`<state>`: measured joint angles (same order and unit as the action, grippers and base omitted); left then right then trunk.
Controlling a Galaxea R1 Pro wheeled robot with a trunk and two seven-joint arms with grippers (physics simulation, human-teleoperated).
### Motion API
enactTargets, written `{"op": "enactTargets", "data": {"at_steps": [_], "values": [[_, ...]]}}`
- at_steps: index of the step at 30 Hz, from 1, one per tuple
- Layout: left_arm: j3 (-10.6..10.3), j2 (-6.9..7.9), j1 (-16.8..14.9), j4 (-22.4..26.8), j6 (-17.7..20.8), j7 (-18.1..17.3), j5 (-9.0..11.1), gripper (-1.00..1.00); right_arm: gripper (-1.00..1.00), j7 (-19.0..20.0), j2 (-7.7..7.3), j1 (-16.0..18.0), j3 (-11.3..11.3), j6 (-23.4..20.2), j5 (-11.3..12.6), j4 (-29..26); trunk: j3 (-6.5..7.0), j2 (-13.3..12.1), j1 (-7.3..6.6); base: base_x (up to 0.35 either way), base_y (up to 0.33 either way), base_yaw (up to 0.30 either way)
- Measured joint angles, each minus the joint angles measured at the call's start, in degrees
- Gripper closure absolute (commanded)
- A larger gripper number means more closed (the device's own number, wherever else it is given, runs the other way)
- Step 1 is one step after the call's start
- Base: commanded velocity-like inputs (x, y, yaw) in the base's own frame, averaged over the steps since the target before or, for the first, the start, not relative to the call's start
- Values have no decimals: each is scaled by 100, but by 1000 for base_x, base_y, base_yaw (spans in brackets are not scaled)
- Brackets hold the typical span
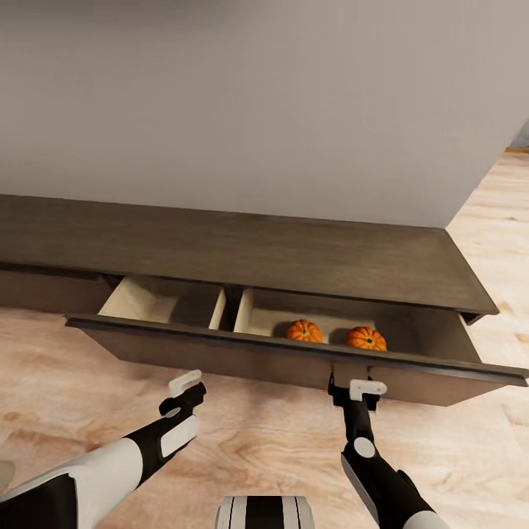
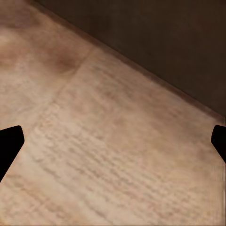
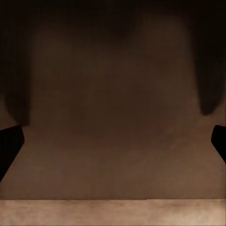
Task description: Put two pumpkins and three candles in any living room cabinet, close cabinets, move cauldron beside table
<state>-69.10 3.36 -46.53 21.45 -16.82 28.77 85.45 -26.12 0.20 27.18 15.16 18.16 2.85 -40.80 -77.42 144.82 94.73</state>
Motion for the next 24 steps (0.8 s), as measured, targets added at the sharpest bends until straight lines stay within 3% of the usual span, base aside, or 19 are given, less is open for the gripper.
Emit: {"op": "enactTargets", "data": {"at_steps": [17, 24], "values": [[0, 0, 0, 1, 1, -15, -1, -100, -100, -1, -18, 0, -11, -5, 6, 1, 0, 0, 0, 292, 0, 0], [6, 0, 0, -2, 1, -8, 0, -100, -100, 7, -18, 1, -4, -11, -25, -2, 0, 0, 2, 64, 0, 0]]}}
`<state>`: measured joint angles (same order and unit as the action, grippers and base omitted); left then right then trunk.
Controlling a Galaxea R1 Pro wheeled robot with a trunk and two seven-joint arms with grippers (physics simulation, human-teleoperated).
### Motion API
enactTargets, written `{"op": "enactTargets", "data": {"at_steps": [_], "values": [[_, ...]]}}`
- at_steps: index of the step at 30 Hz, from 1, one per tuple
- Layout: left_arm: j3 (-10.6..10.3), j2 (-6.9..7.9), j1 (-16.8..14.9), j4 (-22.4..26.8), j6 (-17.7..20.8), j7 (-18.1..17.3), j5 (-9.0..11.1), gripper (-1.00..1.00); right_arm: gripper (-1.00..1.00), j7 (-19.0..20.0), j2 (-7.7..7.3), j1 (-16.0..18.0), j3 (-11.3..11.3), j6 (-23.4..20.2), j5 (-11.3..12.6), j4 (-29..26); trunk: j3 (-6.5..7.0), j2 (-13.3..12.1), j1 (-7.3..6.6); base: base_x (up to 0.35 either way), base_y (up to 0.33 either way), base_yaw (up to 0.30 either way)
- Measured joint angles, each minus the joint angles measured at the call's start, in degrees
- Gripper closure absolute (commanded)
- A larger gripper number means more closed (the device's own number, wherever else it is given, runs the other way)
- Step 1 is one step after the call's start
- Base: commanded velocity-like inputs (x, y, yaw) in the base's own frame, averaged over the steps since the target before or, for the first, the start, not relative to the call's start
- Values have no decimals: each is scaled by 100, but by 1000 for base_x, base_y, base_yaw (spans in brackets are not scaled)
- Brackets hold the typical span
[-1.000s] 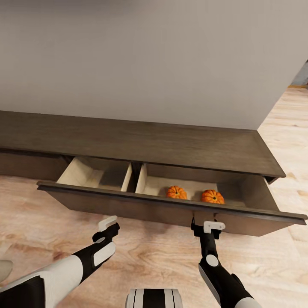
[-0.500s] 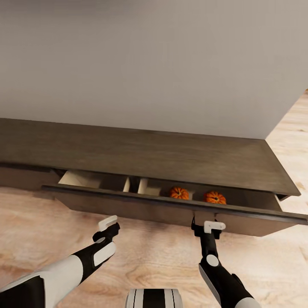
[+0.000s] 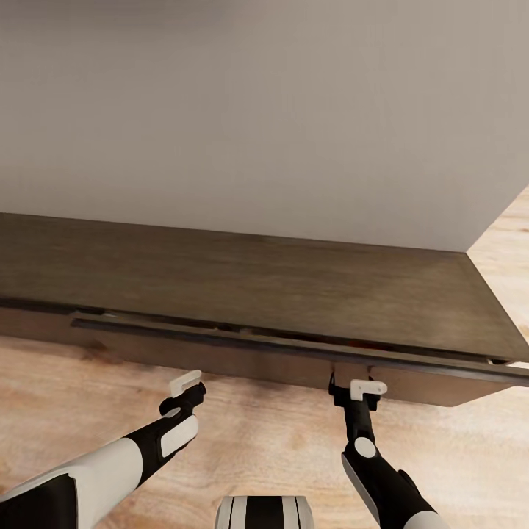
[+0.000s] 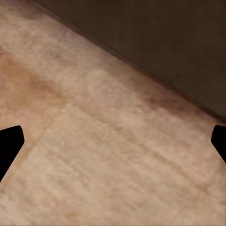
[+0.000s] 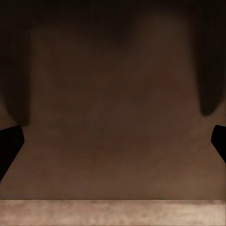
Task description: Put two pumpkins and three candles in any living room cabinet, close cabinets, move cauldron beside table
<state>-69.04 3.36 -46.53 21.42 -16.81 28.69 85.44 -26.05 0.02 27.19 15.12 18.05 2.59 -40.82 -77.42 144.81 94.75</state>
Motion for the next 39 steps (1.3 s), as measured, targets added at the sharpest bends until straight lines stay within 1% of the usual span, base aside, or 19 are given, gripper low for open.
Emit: {"op": "enactTargets", "data": {"at_steps": [13, 15, 23, 26, 27, 33, 39], "values": [[-5, 0, 0, 3, -5, 1, -6, -100, -100, -3, 1, 0, -2, 1, 8, 7, 0, 0, -2, 124, 0, 0], [-1, 0, 0, 4, -8, 2, -8, -100, -100, -3, 3, -73, 2, -3, -10, 7, 0, 0, -2, 118, 0, 0], [-5, 0, 0, 4, -9, 2, -9, -100, -100, -5, 3, -107, 2, -2, -8, 8, -1, 0, 0, 10, 0, 0], [-8, 0, -1, 3, -9, 1, -8, -100, -100, 7, 2, -6, -1, -6, 37, 71, -1, -1, 3, -196, 0, 0], [-7, 0, 0, 3, -9, -1, -9, -100, -100, 3, 1, 1, -3, 3, -3, 10, 0, 0, 3, -297, 0, 0], [-5, 0, 0, 3, -4, 1, 1, -100, -100, -3, 4, 1, -13, 5, 6, 3, 0, 0, 4, -327, 0, 0], [0, 20, 0, 3, 5, 1, 7, -100, -100, -47, 39, 1, -32, -32, 58, 1, 0, 0, 4, -336, 0, 0]]}}
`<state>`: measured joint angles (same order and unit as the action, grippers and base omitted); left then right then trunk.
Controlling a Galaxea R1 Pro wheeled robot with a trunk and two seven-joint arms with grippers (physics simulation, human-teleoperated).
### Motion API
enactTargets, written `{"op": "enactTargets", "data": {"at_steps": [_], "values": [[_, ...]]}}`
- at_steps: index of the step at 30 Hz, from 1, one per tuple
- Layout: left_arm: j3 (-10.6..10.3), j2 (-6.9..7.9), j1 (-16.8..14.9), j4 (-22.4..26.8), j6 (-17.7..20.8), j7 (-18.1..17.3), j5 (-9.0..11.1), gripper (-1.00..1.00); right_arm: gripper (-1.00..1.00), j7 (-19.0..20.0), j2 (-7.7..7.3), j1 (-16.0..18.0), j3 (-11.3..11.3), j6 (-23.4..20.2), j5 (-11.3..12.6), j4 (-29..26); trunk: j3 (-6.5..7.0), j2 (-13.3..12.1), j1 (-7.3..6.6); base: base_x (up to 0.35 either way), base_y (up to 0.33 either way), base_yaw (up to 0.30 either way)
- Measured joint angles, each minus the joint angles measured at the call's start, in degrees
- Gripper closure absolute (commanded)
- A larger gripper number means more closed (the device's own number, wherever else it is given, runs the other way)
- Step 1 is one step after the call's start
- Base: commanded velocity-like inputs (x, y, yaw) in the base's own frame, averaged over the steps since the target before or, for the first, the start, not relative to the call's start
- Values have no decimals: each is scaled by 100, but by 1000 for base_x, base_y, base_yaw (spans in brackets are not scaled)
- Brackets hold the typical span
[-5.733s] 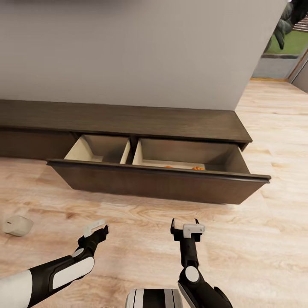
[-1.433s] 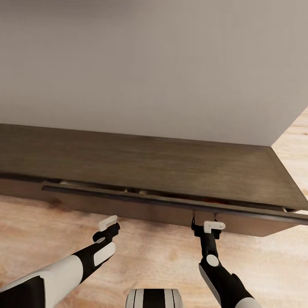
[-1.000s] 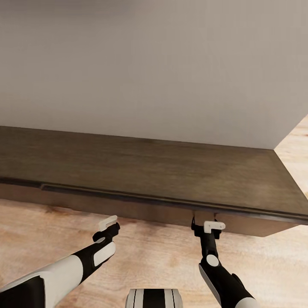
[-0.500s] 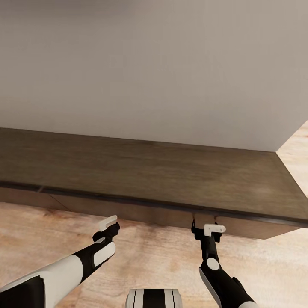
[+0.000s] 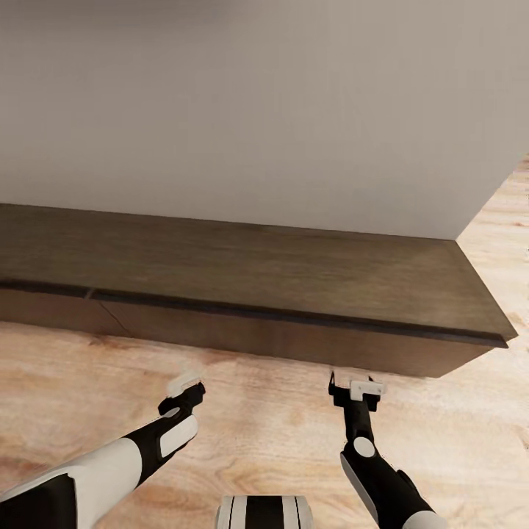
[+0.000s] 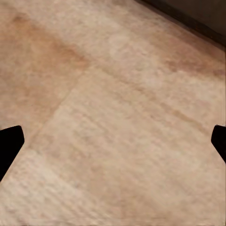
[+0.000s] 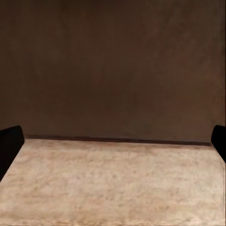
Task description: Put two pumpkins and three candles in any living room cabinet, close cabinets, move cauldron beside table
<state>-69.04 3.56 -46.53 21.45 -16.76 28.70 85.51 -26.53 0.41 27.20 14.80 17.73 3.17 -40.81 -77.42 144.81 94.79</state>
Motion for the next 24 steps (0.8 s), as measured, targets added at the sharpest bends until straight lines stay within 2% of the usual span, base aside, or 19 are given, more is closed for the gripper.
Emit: {"op": "enactTargets", "data": {"at_steps": [3, 6, 12, 13, 14, 15, 24], "values": [[0, 0, 0, 0, 6, 0, 1, -100, -100, 0, -1, 0, 2, 13, 7, -1, 0, 0, 0, -335, 0, 0], [4, 6, 0, 0, 19, 13, -5, -100, -100, 3, 28, 0, 27, 11, 4, -2, 0, 0, -3, -95, 0, 0], [6, 5, 0, 2, -4, 48, -14, -100, -100, -7, 105, -4, 35, 3, -8, -2, 133, -8, -19, -12, 0, 0], [7, 2, 0, 4, -2, 65, -18, -100, -100, -9, 141, -6, 34, 6, -10, -2, 155, -9, -22, -6, 0, 0], [2, -10, 0, 13, 30, 82, -13, -100, -100, -9, 253, -8, 30, 8, -17, -1, 177, -10, -25, -65, 0, 0], [2, -13, 0, 15, 37, 85, -12, -100, -100, -7, 280, -8, 27, 7, -15, 2, 199, -12, -26, -158, 0, 0], [0, -17, 0, 22, 48, 88, -7, -100, -100, 3, 318, -9, 25, 52, -55, 158, 399, -24, -47, -311, 0, 0]]}}
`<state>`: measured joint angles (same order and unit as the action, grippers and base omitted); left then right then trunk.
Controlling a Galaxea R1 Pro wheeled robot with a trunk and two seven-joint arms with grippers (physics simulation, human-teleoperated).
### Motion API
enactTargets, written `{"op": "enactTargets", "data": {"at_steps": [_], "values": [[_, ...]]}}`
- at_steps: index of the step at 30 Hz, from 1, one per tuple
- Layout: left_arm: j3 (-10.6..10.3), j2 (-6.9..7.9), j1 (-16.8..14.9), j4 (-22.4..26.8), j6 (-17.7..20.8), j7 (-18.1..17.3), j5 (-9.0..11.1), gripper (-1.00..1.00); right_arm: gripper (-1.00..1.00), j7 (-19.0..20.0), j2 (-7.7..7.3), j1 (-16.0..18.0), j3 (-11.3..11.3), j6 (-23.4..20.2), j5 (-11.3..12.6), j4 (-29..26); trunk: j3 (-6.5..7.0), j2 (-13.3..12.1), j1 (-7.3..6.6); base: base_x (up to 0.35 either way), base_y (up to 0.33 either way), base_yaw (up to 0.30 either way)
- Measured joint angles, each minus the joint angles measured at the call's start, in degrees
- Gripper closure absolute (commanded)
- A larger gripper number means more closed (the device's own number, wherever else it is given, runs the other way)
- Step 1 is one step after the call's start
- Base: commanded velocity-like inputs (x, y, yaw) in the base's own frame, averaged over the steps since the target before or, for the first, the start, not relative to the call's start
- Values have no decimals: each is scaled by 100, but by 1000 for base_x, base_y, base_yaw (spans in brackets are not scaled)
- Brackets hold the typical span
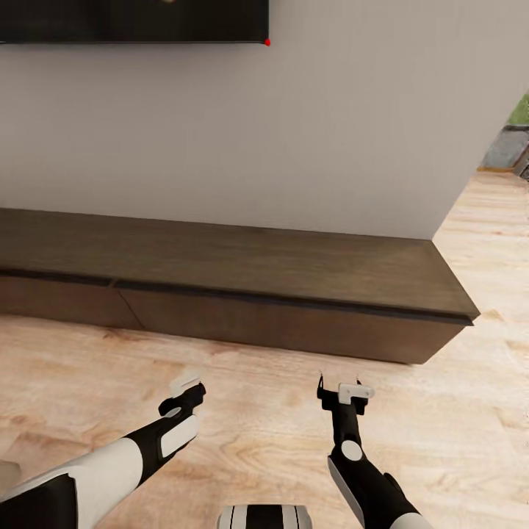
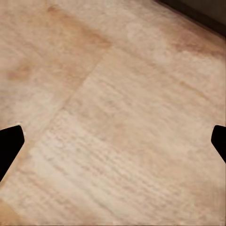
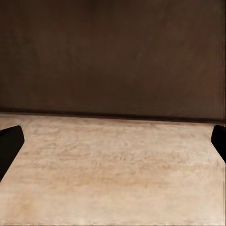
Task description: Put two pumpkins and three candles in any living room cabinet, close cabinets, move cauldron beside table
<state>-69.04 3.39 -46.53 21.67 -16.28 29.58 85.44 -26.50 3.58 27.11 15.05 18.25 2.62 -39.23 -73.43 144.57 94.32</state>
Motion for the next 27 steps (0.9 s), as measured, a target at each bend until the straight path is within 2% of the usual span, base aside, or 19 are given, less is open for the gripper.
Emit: {"op": "enactTargets", "data": {"at_steps": [9, 15, 17, 19, 20, 22, 23, 27], "values": [[-4, 3, 0, 68, 12, 2, 13, -100, -100, 1, -9, 0, 1, 66, -3, 1, 261, -12, -23, -341, 0, 0], [0, 25, -2, 98, 84, 9, 23, -100, -100, 0, -15, -3, 0, 86, -8, 87, 447, -20, -42, -121, 0, 0], [-3, 24, -1, 100, 106, 10, 23, -100, -100, 4, -22, -4, -5, 227, -7, 377, 510, -23, -47, -30, 0, 0], [-6, 24, 9, 101, 136, 10, 23, -100, -100, 10, -21, -5, -4, 550, -9, 740, 572, -25, -52, -14, 0, 0], [-3, 24, 69, 101, 197, 9, 27, -100, -100, 16, -17, -7, -13, 963, -3, 1070, 603, -27, -55, -6, 0, 0], [-2, 24, 165, 101, 308, 5, 24, -100, -100, 17, -20, -8, -21, 1345, -3, 1388, 665, -29, -60, -3, 0, 2], [2, 25, 322, 97, 467, 4, 35, -100, -100, 7, -30, -9, -38, 1655, 18, 1748, 694, -31, -62, -1, 0, 19], [1, 29, 668, 94, 591, 3, 25, -100, -100, -9, -33, -7, -41, 1847, 30, 2159, 797, -36, -73, -1, 0, 11]]}}
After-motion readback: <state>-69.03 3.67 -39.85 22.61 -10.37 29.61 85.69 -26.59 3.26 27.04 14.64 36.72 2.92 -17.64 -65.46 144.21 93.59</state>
